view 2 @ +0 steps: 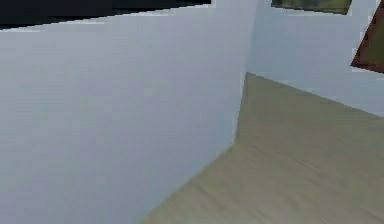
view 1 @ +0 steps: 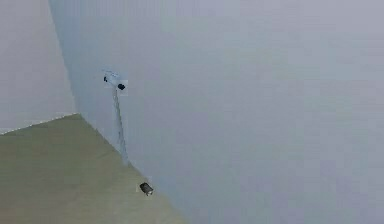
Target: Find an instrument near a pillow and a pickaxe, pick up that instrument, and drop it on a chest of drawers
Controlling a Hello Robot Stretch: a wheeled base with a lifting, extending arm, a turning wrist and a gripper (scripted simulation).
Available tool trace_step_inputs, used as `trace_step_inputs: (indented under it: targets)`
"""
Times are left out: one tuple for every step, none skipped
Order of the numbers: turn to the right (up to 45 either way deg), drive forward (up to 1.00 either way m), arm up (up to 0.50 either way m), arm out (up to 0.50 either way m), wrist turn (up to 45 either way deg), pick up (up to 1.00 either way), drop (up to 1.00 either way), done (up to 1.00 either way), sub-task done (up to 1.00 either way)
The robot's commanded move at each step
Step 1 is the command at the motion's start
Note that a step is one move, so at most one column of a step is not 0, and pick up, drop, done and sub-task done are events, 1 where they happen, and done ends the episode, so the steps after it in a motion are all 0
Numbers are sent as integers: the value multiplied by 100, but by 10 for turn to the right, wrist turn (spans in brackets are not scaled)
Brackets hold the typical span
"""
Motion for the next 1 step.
trace_step_inputs:
  targets:
    - [-330, 0, 0, 0, 0, 0, 0, 0, 0]
